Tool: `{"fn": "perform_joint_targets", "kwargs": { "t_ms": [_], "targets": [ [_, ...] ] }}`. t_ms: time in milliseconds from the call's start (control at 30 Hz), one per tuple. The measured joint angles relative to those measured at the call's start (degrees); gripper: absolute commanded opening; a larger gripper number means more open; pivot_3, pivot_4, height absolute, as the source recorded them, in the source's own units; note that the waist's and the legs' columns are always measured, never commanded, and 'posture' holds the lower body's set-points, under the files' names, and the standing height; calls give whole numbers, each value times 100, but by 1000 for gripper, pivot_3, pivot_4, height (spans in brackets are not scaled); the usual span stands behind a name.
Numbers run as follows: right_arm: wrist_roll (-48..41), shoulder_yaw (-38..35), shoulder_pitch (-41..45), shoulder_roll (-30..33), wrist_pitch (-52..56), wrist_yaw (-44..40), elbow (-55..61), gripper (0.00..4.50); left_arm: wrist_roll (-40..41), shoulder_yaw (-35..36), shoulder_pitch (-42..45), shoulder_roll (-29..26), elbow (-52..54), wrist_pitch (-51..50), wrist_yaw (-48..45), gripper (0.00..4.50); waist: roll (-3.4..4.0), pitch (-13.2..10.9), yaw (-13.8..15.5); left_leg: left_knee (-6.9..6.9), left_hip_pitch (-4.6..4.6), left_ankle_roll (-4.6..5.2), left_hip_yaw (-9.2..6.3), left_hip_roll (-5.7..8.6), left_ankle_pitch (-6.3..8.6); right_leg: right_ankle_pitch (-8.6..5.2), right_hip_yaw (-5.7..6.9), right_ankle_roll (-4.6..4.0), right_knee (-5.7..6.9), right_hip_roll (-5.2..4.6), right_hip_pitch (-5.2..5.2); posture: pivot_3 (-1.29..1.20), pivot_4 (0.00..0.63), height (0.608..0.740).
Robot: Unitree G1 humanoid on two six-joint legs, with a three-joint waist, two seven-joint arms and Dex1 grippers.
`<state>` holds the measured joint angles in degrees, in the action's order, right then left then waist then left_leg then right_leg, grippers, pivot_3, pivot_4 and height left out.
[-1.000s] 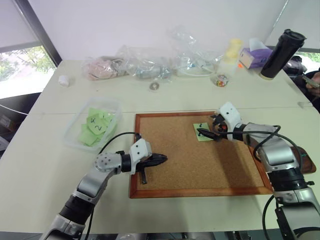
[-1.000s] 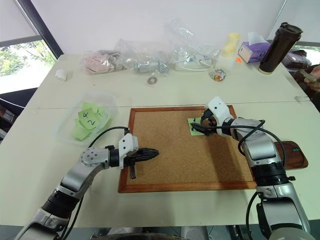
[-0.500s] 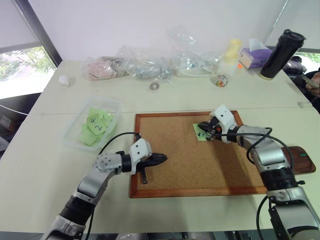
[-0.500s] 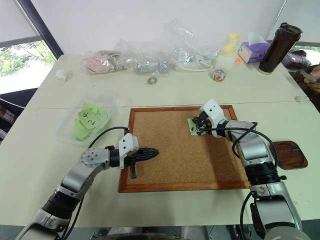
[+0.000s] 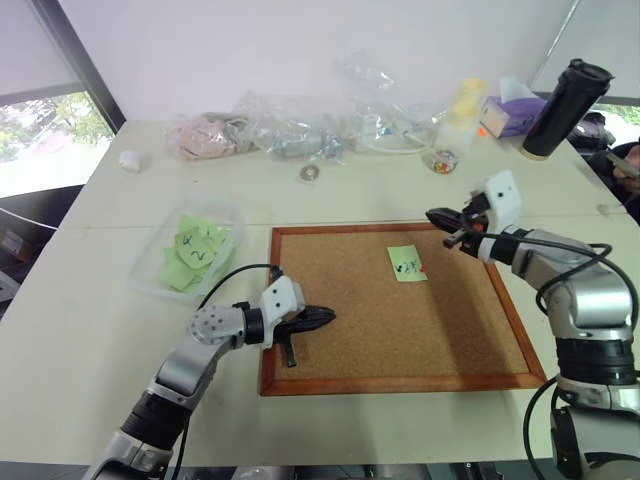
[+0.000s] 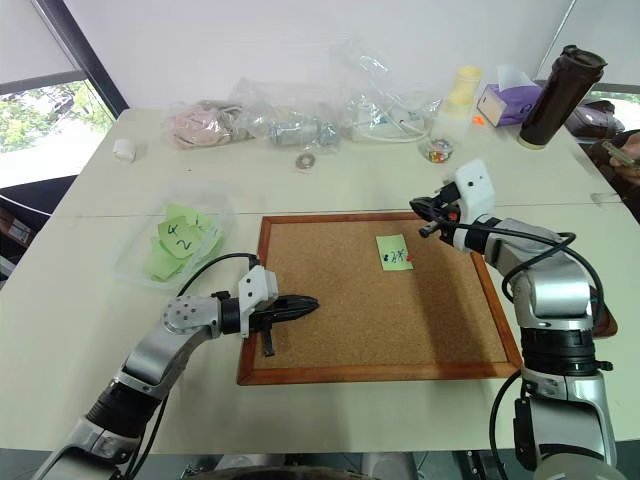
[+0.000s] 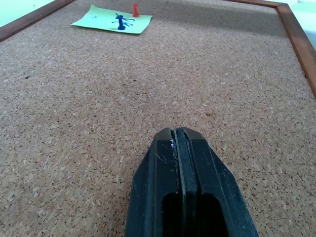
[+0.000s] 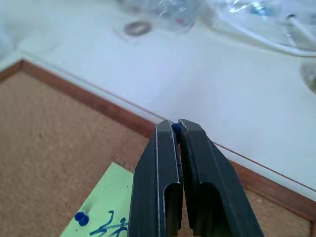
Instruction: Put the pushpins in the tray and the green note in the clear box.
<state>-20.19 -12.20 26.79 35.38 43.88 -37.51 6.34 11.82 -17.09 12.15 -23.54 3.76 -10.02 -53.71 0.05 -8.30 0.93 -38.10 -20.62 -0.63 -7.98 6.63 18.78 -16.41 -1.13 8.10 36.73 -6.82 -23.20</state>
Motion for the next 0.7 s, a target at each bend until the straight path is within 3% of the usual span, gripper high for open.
{"fn": "perform_joint_targets", "kwargs": {
  "t_ms": [300, 700],
  "targets": [
    [-352, -2429, -1057, 344, 435, 942, -102, 16, -76, -48, -109, 103, 211, -165, 184, 0, 12, 7, 122, 8, -10, 5, 4, -1, 3, 0, 0, 0, -21, 2, -4, 0, 150, 730],
    [-784, -3702, -2567, 394, 625, 976, -266, 16, -178, -148, -306, 199, 490, -297, 387, 0, 41, 20, 139, 7, -9, 11, 10, -2, 6, 0, -10, 1, -36, 1, 6, 0, 150, 730]
  ]
}}
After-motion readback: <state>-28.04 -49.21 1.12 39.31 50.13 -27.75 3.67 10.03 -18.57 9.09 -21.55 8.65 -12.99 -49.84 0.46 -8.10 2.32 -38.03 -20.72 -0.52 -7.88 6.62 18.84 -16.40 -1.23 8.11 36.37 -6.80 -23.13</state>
